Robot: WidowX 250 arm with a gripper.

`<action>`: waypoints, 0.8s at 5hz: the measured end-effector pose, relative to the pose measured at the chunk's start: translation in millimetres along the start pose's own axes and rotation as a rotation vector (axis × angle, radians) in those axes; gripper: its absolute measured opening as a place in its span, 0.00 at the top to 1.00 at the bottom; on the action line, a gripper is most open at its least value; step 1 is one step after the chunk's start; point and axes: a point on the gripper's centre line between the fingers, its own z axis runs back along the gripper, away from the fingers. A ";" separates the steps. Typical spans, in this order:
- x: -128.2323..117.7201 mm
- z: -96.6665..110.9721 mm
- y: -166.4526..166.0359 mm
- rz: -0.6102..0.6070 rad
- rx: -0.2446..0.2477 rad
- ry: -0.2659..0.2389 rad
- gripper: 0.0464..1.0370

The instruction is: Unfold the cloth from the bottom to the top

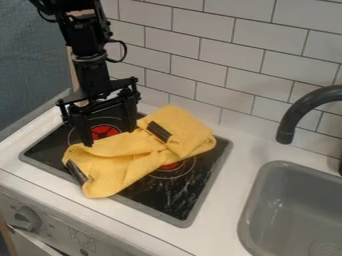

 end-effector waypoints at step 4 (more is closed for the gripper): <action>-0.1 -8.0 -24.1 0.051 0.085 0.044 0.04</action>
